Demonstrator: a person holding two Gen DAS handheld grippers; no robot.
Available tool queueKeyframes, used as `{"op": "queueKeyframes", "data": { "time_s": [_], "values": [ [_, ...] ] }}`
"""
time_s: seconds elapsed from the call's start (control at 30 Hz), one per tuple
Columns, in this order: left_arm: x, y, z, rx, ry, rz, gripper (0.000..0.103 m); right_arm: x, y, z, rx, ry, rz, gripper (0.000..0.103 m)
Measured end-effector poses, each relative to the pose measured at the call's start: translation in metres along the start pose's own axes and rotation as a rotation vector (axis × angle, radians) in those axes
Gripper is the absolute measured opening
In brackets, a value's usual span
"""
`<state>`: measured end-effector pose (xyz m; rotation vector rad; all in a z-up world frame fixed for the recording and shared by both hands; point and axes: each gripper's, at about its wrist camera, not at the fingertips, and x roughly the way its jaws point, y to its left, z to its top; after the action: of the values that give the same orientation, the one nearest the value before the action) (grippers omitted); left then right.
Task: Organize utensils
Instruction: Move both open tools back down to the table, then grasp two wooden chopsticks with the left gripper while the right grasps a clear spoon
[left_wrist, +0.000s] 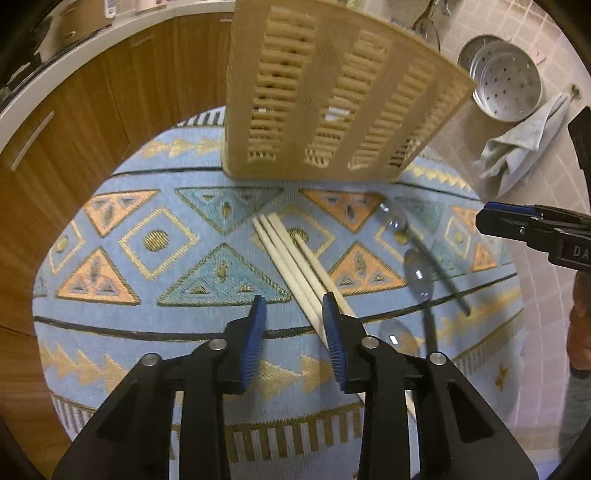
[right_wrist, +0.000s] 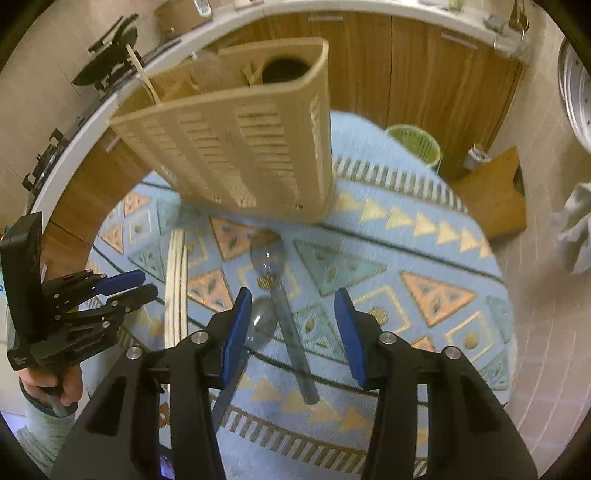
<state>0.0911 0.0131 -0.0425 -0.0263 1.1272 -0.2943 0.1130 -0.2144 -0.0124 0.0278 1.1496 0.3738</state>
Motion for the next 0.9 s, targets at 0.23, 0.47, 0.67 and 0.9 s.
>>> {"op": "queueKeyframes", "data": {
  "time_s": [0.23, 0.47, 0.67, 0.9],
  "values": [
    [0.010, -0.008, -0.004, 0.025, -0.047, 0.079, 0.029, 0.009, -0.003, -0.005, 0.002, 0.018, 0.002, 0.042],
    [0.015, -0.028, -0.002, 0.044, -0.042, 0.159, 0.036, 0.013, -0.010, -0.008, 0.022, 0.022, 0.006, 0.042],
    [0.015, -0.036, -0.003, 0.118, -0.001, 0.189, 0.029, 0.010, -0.016, -0.010, 0.020, 0.020, 0.003, 0.042],
    [0.015, -0.045, -0.004, 0.258, 0.089, 0.202, 0.026, 0.021, -0.016, -0.005, 0.016, 0.049, -0.017, 0.042]
  ]
}}
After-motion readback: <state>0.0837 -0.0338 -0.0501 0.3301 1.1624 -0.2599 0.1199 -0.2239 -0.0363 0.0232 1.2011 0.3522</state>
